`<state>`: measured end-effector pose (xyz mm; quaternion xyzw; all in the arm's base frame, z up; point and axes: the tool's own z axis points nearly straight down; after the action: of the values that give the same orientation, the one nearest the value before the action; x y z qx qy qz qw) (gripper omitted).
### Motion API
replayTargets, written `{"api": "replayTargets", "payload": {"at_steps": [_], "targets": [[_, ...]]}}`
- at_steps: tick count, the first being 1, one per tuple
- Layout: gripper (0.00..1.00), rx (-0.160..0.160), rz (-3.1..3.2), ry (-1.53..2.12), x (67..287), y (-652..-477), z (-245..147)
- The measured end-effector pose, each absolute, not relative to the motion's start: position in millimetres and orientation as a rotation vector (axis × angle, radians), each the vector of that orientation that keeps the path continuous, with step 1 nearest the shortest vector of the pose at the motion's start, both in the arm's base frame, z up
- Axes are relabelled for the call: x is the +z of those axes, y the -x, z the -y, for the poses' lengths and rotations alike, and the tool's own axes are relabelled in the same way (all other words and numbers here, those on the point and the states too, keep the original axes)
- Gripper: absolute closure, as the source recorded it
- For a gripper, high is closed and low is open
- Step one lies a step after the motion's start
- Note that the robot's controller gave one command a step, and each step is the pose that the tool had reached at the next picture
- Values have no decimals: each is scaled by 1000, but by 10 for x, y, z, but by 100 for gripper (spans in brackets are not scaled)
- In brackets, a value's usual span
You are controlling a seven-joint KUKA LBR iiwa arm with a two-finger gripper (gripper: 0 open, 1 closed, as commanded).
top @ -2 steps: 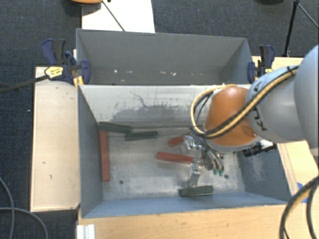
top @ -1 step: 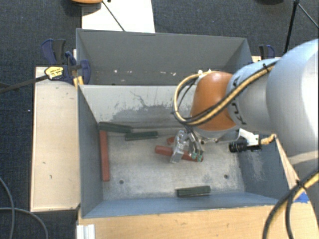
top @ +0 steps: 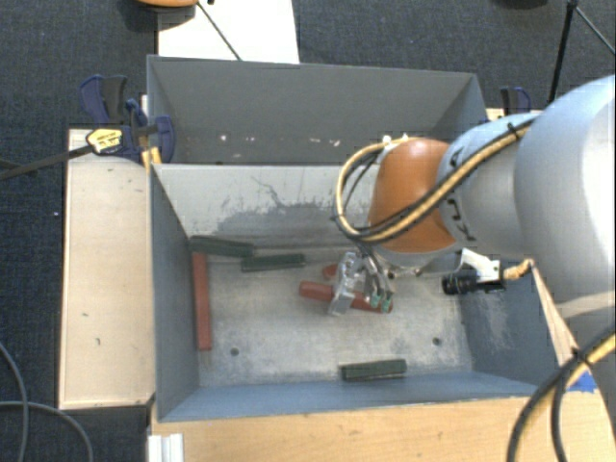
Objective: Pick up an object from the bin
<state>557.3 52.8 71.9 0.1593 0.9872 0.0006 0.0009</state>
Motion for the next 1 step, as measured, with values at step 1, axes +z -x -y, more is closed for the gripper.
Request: {"api": "replayTargets", "payload": {"at_steps": [1], "targets": [[100,1,-3101,-513,1107,-5685,-468]]}}
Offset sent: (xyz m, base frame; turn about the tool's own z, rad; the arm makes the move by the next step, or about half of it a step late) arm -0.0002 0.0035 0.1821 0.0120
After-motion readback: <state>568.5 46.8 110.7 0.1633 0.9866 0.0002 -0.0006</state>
